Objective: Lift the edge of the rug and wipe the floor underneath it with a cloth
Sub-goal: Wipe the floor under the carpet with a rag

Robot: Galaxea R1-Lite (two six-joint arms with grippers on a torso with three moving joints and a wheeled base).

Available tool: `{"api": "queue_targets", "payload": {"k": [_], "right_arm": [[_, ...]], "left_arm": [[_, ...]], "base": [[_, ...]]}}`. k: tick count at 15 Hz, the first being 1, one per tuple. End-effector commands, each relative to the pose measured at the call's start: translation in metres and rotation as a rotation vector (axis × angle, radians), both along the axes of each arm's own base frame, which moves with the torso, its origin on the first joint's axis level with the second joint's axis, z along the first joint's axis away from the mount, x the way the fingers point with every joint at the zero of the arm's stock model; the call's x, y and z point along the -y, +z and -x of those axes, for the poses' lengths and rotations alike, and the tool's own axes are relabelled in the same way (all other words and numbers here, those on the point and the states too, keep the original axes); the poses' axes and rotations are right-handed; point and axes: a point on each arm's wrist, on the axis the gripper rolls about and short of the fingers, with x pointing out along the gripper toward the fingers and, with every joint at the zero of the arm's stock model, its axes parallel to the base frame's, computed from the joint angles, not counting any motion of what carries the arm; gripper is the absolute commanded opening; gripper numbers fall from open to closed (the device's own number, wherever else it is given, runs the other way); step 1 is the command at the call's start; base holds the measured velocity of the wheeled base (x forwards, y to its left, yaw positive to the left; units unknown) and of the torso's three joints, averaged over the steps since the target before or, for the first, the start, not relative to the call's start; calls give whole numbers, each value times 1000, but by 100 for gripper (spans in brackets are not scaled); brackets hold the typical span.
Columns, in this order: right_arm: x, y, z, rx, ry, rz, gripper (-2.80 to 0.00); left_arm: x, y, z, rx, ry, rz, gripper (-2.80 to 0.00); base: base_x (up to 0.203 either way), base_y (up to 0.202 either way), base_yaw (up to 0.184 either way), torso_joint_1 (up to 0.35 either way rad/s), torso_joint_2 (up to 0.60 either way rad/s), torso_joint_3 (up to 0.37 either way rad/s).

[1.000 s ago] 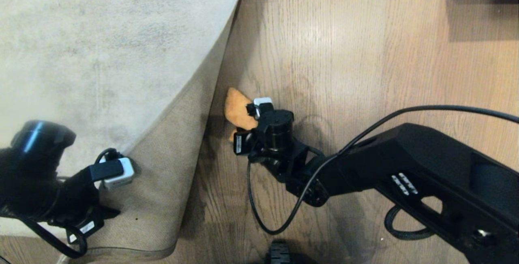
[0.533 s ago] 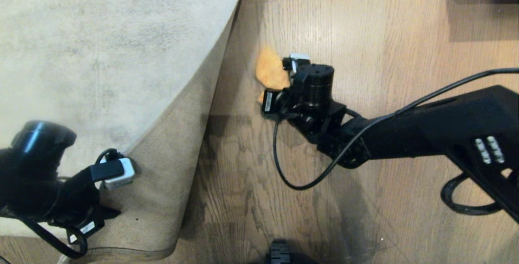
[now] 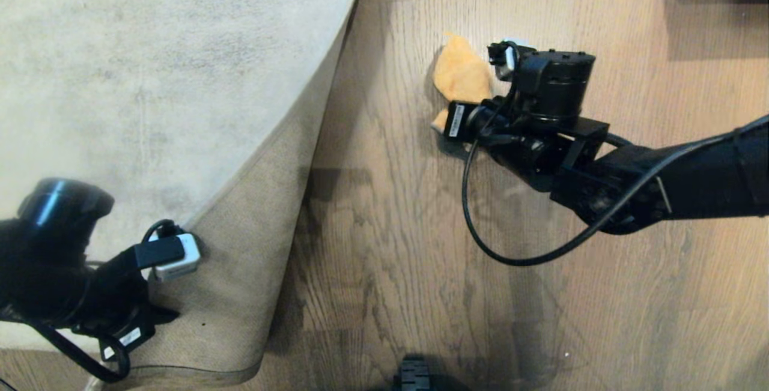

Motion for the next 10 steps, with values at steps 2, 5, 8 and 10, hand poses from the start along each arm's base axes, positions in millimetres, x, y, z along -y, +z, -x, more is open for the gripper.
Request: {"api": "queue_targets", "payload": {"k": [2,5,8,10], "right_arm": [[35,6,22,11,-42,8,-280],[75,-2,26,18,-139,71,-280],[113,-5,35,17,-233,123,-280],[138,-12,45,-9,-294,152,-280]], "left_arm": [[0,1,1,4,-3,-2,-280],[1,0,1,2,-8,-1,-280],[2,1,0,3,-16,-1,-280],[2,1,-1,13,-15,-3,-280]], "base": [[0,0,0,0,0,0],[0,0,0,0,0,0],[0,0,0,0,0,0],[0,0,0,0,0,0]]}}
